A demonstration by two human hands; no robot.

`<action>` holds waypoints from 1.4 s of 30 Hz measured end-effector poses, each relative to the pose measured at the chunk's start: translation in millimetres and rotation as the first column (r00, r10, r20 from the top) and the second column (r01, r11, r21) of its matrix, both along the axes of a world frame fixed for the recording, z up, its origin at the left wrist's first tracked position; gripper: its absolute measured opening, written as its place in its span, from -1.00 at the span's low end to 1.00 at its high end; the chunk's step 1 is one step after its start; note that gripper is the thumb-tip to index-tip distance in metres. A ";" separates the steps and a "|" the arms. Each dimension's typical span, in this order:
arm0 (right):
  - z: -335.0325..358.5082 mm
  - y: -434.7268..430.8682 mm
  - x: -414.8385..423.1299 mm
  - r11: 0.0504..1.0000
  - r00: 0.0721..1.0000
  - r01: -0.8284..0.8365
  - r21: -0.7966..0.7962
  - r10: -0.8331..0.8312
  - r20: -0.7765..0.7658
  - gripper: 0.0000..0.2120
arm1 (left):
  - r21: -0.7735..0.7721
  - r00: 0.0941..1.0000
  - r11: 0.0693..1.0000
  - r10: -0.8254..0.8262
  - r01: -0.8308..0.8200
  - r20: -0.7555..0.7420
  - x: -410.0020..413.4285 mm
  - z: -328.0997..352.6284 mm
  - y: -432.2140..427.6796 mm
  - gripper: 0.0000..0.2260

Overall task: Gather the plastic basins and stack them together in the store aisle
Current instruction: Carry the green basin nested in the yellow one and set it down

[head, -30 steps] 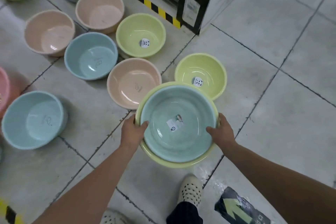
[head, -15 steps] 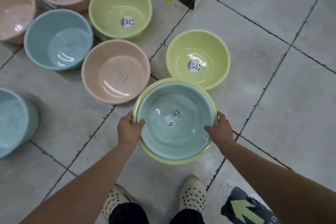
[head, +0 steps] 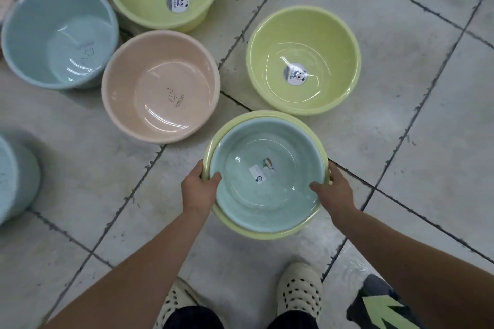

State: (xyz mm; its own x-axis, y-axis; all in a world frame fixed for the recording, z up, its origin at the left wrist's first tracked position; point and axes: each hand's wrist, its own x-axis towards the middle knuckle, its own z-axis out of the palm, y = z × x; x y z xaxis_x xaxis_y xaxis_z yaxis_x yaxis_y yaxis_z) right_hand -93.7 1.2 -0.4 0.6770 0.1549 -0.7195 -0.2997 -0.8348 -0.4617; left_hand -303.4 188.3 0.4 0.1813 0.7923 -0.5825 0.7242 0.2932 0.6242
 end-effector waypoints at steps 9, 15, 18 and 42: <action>26.4 -3.5 15.2 0.996 0.995 0.049 0.081 -0.041 -0.093 -0.35 | -0.069 0.997 0.995 -0.075 0.078 0.036 13.3 26.0 20.2 -0.84; 103.0 9.6 41.6 0.988 0.997 0.056 0.143 -0.048 -0.057 -0.43 | -0.027 0.990 0.995 -0.092 0.095 0.104 41.6 103.3 34.3 -0.77; 154.5 23.7 64.6 0.983 0.996 0.059 0.172 -0.048 -0.069 -0.44 | -0.037 0.992 0.997 -0.063 0.068 0.112 61.5 152.6 45.0 -0.84; 213.0 176.4 270.9 0.988 0.978 -0.153 -0.020 0.154 0.144 -0.38 | -0.028 0.956 0.956 -0.292 0.293 0.023 264.8 171.7 214.4 -0.52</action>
State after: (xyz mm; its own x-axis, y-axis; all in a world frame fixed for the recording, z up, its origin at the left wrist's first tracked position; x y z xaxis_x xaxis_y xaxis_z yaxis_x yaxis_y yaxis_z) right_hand 177.3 177.6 212.6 0.7424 0.2590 -0.6178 -0.0984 -0.8700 -0.4831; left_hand -38.6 402.8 172.1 0.4135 0.6850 -0.5998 0.7695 0.0892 0.6324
